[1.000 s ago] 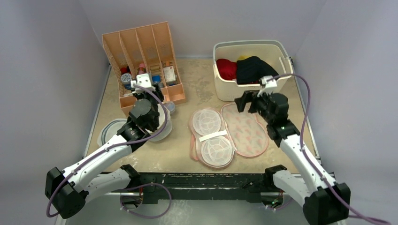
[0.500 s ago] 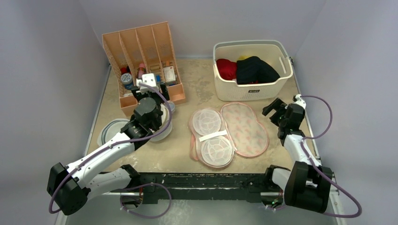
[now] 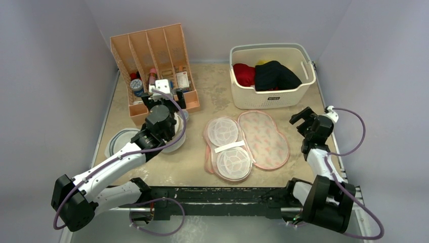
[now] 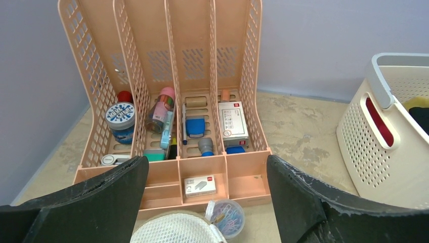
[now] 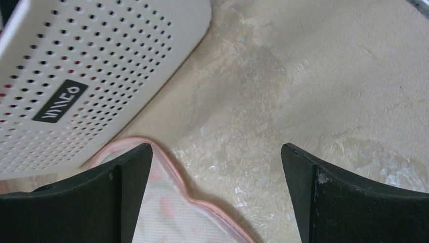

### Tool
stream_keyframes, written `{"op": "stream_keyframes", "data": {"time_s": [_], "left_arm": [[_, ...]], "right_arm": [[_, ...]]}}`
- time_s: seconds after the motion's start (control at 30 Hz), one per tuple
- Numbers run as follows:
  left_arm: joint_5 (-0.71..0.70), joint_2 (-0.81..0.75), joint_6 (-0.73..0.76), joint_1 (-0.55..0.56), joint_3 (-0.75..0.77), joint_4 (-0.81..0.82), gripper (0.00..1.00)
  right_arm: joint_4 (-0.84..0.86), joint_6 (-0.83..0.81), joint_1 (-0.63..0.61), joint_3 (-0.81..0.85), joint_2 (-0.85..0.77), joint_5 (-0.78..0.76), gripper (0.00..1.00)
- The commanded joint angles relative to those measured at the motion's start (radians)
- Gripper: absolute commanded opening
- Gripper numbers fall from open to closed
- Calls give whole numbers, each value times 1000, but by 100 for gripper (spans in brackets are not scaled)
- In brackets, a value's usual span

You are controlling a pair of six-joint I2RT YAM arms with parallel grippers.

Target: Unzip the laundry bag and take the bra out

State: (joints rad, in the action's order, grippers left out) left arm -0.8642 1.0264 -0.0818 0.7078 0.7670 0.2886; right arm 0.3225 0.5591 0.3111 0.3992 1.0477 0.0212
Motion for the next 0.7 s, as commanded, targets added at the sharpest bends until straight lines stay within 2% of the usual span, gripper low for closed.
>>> {"op": "stream_keyframes", "data": {"time_s": [0.0, 0.23, 0.37, 0.57, 0.67], "left_arm": [[17, -18, 21, -4, 45, 24, 87], [53, -20, 14, -4, 50, 22, 89], [59, -8, 15, -5, 67, 7, 89], [69, -25, 8, -4, 68, 6, 89], [67, -31, 7, -5, 69, 5, 90]], "right_arm": [[28, 16, 13, 13, 45, 19, 100], [-4, -6, 12, 43, 138, 127, 100], [-18, -41, 10, 59, 139, 102, 100], [-32, -39, 11, 79, 235, 230, 100], [-31, -61, 6, 111, 320, 294, 96]]}}
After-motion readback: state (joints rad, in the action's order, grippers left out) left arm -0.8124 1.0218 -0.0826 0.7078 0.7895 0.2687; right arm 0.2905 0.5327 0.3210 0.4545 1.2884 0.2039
